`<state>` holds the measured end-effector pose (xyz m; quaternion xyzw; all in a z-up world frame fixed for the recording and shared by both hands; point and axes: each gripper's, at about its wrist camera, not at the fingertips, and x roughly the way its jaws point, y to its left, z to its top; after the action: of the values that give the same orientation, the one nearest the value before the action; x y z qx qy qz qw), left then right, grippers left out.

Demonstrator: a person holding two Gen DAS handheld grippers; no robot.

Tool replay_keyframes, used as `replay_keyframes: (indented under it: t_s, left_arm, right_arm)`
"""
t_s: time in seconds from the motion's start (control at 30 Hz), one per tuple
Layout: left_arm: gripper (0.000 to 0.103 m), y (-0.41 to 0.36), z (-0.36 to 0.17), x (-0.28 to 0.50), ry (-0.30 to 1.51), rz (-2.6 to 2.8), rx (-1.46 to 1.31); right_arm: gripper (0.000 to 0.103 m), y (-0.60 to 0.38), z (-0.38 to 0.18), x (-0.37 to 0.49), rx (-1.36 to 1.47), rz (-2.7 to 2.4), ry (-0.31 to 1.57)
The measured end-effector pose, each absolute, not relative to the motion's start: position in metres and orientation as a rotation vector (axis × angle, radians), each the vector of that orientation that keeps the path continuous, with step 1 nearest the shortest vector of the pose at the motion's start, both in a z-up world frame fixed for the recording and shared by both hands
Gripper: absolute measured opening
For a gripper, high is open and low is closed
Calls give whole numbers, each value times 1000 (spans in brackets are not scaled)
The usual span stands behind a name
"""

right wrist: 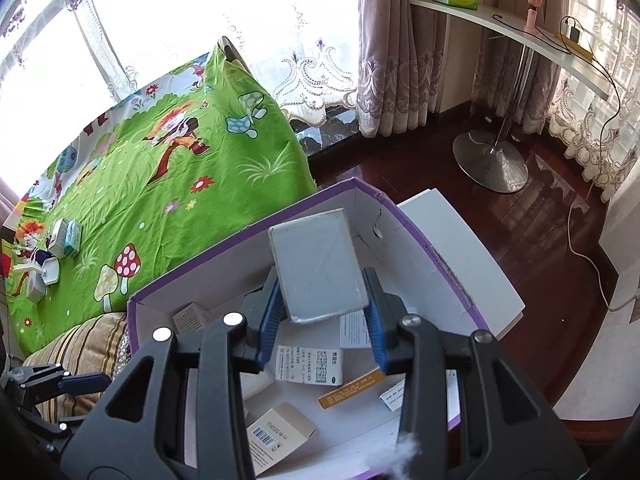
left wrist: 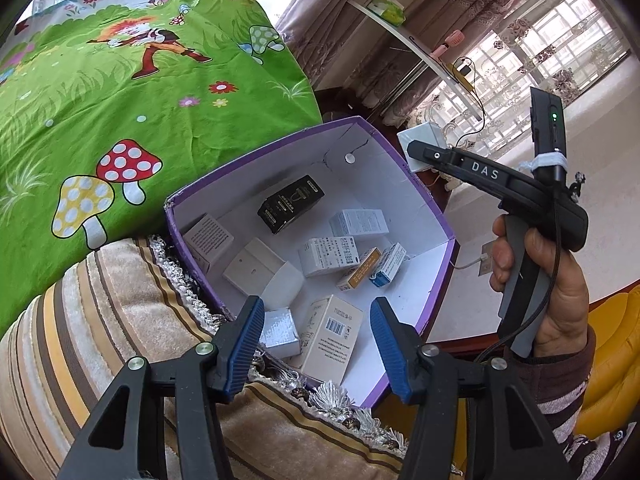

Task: Organize rigid objects
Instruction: 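Lower both boxes into the storage box and open both tools, then move both open tools back over the remaining items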

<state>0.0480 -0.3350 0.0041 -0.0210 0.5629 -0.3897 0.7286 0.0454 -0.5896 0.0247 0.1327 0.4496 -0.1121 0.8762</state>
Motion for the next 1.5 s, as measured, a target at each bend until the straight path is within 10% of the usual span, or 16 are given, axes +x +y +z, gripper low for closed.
replay_keyframes:
  t_s: [0.13,1.5]
  left_arm:
    - [56,-334,4,49,1240,-857,-54]
    - [56,-114,33,85,996,-418,-368]
  right_arm:
    - [75,-594,29,48,292,-251,909]
    - [80,-393,64,70,114,144,951]
